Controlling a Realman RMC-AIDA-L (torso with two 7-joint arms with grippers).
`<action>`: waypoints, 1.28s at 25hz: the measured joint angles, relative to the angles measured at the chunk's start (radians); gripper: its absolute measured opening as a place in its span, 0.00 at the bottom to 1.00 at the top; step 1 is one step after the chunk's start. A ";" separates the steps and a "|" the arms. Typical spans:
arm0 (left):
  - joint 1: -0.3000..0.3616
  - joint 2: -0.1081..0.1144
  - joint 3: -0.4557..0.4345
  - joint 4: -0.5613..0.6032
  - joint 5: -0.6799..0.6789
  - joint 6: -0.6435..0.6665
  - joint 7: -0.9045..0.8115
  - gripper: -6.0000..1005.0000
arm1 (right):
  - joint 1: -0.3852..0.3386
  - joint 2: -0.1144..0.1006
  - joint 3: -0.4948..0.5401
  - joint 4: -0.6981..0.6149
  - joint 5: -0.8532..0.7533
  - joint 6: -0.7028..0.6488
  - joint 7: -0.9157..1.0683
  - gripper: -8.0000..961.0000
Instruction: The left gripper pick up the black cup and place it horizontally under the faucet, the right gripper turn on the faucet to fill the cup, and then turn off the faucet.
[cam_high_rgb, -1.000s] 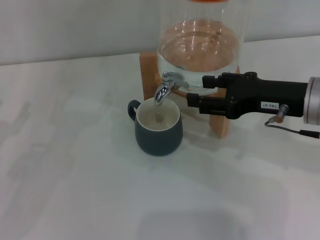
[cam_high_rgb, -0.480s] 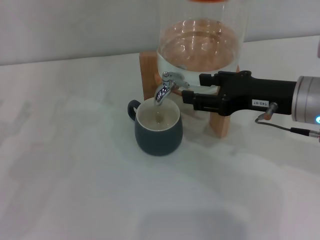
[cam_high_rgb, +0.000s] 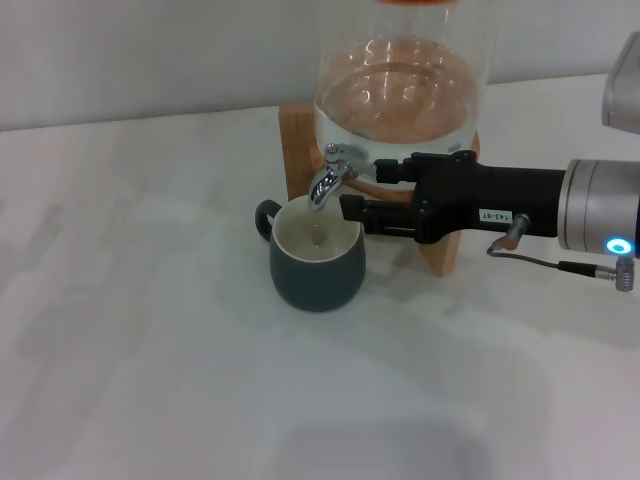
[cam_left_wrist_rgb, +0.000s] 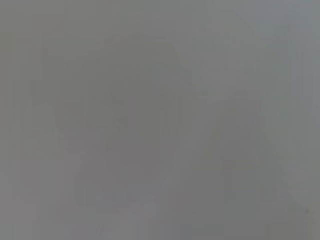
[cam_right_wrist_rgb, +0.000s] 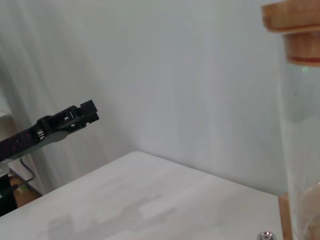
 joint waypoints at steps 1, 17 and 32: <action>0.000 0.000 0.000 0.000 0.001 0.000 0.000 0.88 | 0.000 0.000 -0.003 0.000 0.000 -0.002 0.000 0.74; 0.003 0.001 0.000 0.001 0.003 -0.001 -0.011 0.88 | 0.016 -0.001 -0.026 -0.001 -0.001 0.047 -0.009 0.74; 0.002 0.001 0.000 0.000 0.003 0.003 -0.014 0.88 | 0.006 -0.002 0.077 -0.017 0.001 0.167 -0.007 0.74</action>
